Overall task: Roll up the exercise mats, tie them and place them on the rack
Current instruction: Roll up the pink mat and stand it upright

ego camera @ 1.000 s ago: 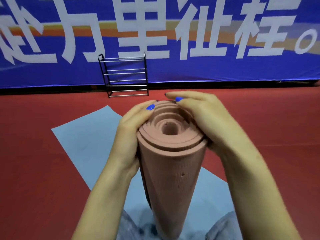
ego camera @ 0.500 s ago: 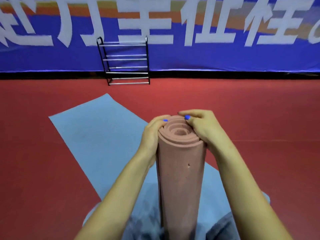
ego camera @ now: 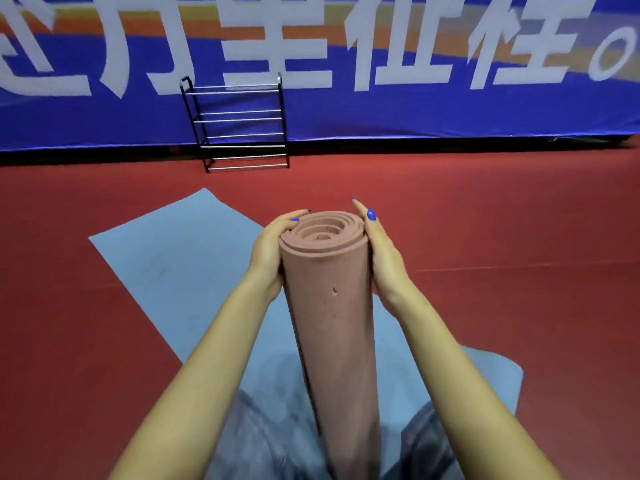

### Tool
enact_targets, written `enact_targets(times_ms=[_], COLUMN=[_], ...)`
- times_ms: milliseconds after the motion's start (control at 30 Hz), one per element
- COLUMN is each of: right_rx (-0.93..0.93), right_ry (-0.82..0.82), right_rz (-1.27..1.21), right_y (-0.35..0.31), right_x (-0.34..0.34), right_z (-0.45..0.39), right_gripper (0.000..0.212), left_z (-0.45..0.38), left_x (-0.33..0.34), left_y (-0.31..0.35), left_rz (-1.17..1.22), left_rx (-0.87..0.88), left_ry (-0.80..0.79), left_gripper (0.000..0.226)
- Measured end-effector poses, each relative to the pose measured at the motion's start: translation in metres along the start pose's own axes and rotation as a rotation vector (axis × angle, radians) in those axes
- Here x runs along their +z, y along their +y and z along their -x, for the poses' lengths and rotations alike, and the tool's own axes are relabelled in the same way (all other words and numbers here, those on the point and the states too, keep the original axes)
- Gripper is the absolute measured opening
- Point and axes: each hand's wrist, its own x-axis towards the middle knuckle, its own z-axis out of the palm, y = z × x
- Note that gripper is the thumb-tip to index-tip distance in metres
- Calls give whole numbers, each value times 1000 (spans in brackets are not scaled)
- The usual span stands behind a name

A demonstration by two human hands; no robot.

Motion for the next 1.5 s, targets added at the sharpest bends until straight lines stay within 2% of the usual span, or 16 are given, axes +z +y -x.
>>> enact_targets(times_ms=[67, 133, 233, 400, 467, 533, 600, 700, 767, 833, 967, 1033, 1100, 1167, 1267, 1500], right_rx=[79, 163, 115, 69, 74, 83, 91, 117, 143, 123, -184, -286, -252, -185, -119, -89], right_ry=[-119, -243, -282, -210, -200, -177, -153, -186, -294, -343, -142, -141, -208, -328, -463, -455], right_rz=[11, 53, 327, 352, 367, 362, 367, 437, 526, 597, 524, 619, 816, 1033, 1225, 1282], right_y=[29, 60, 90, 92, 93, 93, 92, 80, 61, 31, -40, -70, -89, -99, -101, -105], right_x=[-3, -3, 8, 9, 1, -5, -10, -22, -37, -52, -64, -58, -52, -47, -38, -46], right_z=[21, 42, 60, 58, 57, 58, 61, 62, 58, 49, 28, 19, 10, 4, 3, 10], right_gripper=[44, 82, 118, 123, 123, 122, 123, 126, 114, 81, 46, 25, 7, 3, 12, 17], left_z=[-3, -7, -1, 25, 32, 37, 42, 43, 47, 52, 62, 69, 77, 83, 90, 97], left_x=[-18, -36, -46, -30, -27, -24, -17, -9, -6, -2, 7, 13, 20, 25, 32, 38], left_y=[6, 12, 11, -1, -9, -18, -23, -28, -33, -36, -40, -41, -41, -42, -43, -42], left_rz=[-4, 24, 80, -31, -214, -376, -460, -484, -483, -467, -483, -509, -530, -548, -572, -621], left_rx=[-27, -51, -55, 41, 114, 209, 296, 387, 434, 460, 478, 480, 459, 446, 444, 454], left_ry=[52, 121, 190, 138, 62, -15, -49, -14, 0, -7, -48, -73, -96, -120, -134, -203], left_gripper=[23, 19, 13, 48, 94, 126, 134, 112, 94, 84, 82, 82, 81, 79, 78, 69])
